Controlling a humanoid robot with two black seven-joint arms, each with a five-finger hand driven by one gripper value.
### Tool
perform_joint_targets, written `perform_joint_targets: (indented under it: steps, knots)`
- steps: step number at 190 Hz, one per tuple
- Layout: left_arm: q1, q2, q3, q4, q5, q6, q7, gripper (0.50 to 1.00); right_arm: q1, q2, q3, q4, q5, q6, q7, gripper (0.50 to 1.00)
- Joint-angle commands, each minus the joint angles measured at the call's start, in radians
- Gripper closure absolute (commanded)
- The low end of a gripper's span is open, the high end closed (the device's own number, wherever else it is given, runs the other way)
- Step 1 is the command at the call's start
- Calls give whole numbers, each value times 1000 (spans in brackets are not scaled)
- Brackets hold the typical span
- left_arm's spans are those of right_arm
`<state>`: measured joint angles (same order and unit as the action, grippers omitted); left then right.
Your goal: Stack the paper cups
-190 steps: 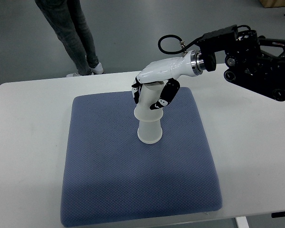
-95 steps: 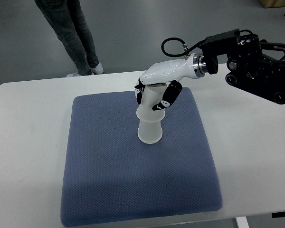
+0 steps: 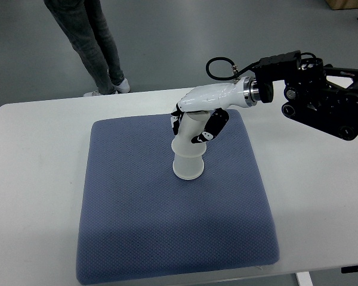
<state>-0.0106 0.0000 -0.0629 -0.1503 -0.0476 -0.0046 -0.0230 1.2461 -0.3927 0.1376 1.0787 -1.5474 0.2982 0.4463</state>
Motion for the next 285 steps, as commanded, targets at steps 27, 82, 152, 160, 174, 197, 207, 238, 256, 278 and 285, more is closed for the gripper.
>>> perform_joint_targets:
  steps: [27, 82, 152, 160, 174, 197, 207, 238, 256, 278, 285]
  knots:
    - [0, 0, 0, 0, 0, 0, 0, 500, -10, 2, 4, 0, 3, -2, 2, 748]
    - [0, 0, 0, 0, 0, 0, 0, 500, -10, 9, 4, 0, 6, -1, 0, 703]
    - [0, 0, 0, 0, 0, 0, 0, 500, -1, 2, 8, 0, 10, 1, -1, 660]
    - [0, 0, 0, 0, 0, 0, 0, 500, 1, -2, 10, 0, 12, 2, -1, 646]
    - [0, 0, 0, 0, 0, 0, 0, 500, 4, -9, 13, 0, 13, 2, -1, 642]
    - [0, 0, 0, 0, 0, 0, 0, 500, 27, -29, 13, 1, 15, 4, -1, 640]
    - [0, 0, 0, 0, 0, 0, 0, 500, 30, -43, 24, 1, 20, 7, -1, 640]
    - [0, 0, 0, 0, 0, 0, 0, 500, 36, -54, 76, 1, 29, 27, -3, 636]
    - [1, 0, 0, 0, 0, 0, 0, 500, 35, -55, 79, 0, 30, 21, -3, 619]
    - [0, 0, 0, 0, 0, 0, 0, 500, 30, -54, 122, -13, 75, 15, -6, 613]
    - [1, 0, 0, 0, 0, 0, 0, 500, 26, -52, 145, -29, 107, 13, -9, 613]
